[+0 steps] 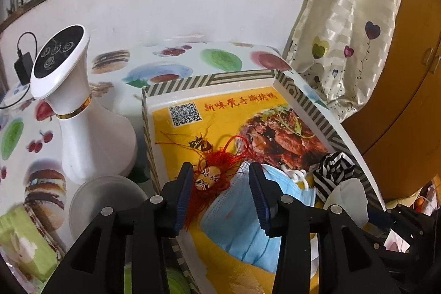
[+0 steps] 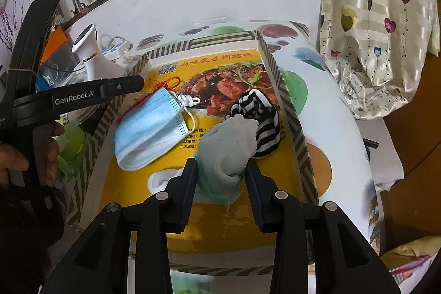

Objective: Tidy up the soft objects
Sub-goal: 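Open both grippers to release the ornament and glove into the box, then move both open grippers back toward the green cloths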

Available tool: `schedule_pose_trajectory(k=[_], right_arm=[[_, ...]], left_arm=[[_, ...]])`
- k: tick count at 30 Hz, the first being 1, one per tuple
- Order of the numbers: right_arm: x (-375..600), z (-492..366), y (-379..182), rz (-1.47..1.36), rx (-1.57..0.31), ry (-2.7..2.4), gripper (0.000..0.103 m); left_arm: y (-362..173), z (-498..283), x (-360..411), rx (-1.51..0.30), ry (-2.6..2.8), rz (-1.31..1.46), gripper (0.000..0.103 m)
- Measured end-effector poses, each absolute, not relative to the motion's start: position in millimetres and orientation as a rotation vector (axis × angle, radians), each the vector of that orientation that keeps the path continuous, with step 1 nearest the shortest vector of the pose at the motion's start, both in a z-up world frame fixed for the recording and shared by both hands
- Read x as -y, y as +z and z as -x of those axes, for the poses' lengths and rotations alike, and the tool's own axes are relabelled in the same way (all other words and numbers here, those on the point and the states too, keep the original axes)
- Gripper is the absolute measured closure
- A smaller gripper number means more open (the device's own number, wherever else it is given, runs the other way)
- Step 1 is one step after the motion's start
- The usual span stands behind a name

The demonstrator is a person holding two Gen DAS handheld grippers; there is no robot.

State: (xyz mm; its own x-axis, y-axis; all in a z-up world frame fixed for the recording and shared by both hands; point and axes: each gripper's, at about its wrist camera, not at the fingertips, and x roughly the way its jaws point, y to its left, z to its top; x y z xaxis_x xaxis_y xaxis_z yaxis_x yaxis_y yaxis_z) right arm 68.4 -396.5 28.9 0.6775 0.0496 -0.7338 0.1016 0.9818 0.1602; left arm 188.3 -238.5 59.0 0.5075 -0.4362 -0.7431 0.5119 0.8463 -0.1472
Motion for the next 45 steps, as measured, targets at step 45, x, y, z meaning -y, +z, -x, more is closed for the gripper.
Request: schedule_pose_trajectory(k=[45], right_arm=[[313.7,-38.8,67.3,-0.219,-0.661,0.155,0.051]], left_arm=[[99.8,-82.2,66.1,-0.746,-0.391,0.031,0.054]])
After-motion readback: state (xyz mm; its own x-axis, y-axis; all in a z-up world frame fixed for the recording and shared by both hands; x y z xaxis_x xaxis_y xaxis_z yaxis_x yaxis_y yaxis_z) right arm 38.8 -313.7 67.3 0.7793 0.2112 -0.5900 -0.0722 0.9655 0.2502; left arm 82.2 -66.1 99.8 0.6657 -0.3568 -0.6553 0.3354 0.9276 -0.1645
